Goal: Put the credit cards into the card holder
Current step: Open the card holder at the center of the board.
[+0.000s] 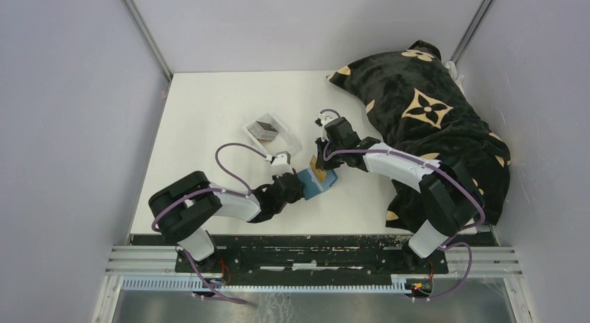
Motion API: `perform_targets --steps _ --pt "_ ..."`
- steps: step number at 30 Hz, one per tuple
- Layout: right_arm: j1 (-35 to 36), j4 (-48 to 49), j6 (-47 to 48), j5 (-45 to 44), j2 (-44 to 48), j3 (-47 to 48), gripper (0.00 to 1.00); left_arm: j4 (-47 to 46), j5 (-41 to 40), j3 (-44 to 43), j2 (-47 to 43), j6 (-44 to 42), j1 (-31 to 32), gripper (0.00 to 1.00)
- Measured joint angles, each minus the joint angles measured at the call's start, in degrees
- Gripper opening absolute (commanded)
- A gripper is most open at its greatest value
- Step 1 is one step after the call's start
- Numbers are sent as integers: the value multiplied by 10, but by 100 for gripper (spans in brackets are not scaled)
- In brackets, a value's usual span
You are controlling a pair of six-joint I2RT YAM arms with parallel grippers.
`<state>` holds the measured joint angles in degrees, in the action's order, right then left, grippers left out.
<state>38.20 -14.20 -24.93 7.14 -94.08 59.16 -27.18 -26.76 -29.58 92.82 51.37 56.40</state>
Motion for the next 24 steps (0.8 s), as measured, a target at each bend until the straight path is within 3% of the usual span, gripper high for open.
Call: perform_targets --steps 24 --pt "-47 -43 45 -41 43 0 1 18 -5 -16 7 0 0 3"
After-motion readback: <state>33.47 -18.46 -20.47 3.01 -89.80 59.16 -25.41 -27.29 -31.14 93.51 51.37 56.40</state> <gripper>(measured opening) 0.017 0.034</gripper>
